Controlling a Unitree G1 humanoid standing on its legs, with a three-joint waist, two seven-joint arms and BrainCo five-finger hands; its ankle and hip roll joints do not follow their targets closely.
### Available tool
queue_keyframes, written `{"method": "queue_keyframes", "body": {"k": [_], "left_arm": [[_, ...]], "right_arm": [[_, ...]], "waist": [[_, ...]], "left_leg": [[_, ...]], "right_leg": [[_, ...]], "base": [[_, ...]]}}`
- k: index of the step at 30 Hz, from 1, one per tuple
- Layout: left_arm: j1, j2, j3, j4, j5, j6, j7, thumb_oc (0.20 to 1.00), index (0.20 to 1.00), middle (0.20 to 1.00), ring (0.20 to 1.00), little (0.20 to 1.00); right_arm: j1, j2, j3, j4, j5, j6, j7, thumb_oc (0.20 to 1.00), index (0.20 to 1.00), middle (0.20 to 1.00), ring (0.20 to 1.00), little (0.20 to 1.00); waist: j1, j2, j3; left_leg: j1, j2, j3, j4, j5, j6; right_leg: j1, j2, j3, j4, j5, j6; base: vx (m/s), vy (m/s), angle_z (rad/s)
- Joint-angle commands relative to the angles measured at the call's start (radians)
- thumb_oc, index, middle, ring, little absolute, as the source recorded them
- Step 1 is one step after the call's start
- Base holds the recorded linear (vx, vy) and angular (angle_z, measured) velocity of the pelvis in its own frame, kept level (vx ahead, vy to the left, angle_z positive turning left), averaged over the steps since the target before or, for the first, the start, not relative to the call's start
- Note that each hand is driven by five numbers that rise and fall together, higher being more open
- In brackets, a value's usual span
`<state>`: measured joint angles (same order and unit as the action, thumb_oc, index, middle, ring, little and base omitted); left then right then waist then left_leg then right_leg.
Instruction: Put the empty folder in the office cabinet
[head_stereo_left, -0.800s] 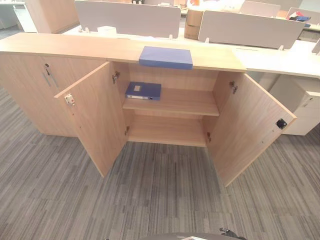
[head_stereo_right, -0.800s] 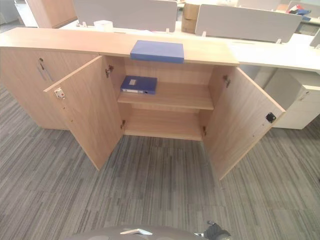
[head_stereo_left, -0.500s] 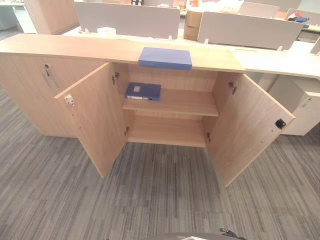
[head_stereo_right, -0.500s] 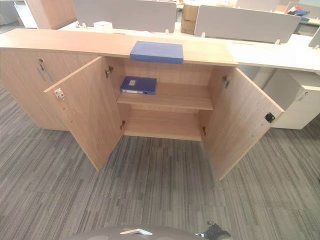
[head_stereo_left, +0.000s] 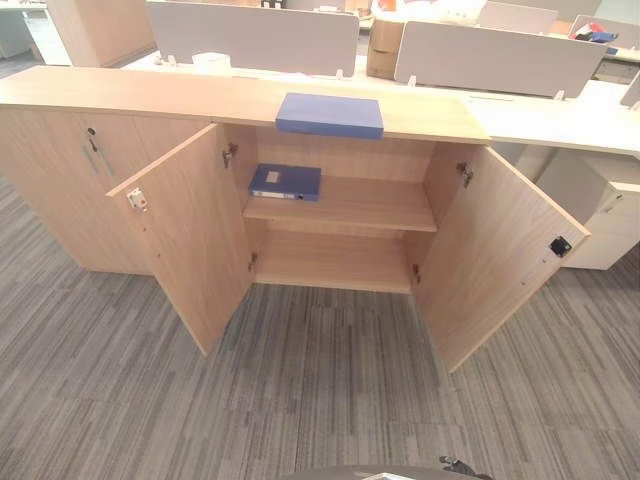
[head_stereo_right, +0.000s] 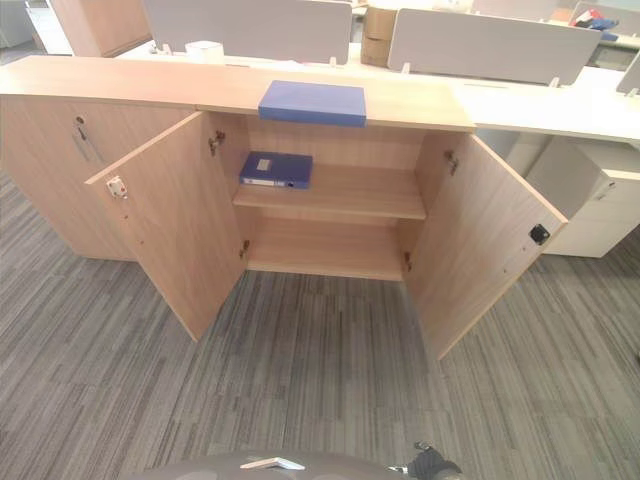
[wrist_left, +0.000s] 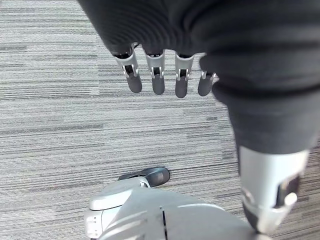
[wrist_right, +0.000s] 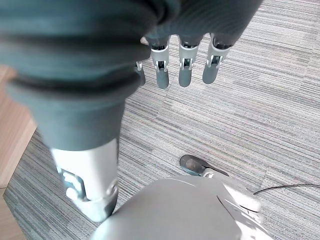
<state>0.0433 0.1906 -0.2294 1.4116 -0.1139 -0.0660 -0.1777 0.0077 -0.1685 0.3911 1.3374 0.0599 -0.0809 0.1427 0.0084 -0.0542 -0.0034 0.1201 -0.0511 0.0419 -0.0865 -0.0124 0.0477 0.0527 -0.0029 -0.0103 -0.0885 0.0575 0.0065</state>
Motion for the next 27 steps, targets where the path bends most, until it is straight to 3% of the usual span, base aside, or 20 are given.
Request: {"method": "queue_keyframes", "body": {"k": [1,27], "left_arm": [[-0.043,-0.022,0.011,0.060,-0.023,-0.003,0.003,1.000,1.000,1.000,1.000,1.000],[-0.044,-0.022,0.013,0.059,-0.032,-0.001,0.000,1.000,1.000,1.000,1.000,1.000]], "right_arm": [[-0.026,-0.030,0.043,0.049,-0.014,0.009,0.003,1.000,1.000,1.000,1.000,1.000],[-0.021,-0.030,0.039,0.056,-0.011,0.009,0.005,1.000,1.000,1.000,1.000,1.000]], "waist": [[-0.004,0.039,0.014],[-0.009,0.040,0.018]], "left_leg": [[0.014,0.039,0.052,-0.001,-0.030,-0.056],[0.019,0.043,0.052,-0.001,-0.032,-0.057]], "right_leg": [[0.036,0.008,-0.027,0.011,-0.049,0.051],[0.037,0.011,-0.031,0.017,-0.055,0.047]], "base": [[0.00,0.000,0.00],[0.00,-0.003,0.00]]}}
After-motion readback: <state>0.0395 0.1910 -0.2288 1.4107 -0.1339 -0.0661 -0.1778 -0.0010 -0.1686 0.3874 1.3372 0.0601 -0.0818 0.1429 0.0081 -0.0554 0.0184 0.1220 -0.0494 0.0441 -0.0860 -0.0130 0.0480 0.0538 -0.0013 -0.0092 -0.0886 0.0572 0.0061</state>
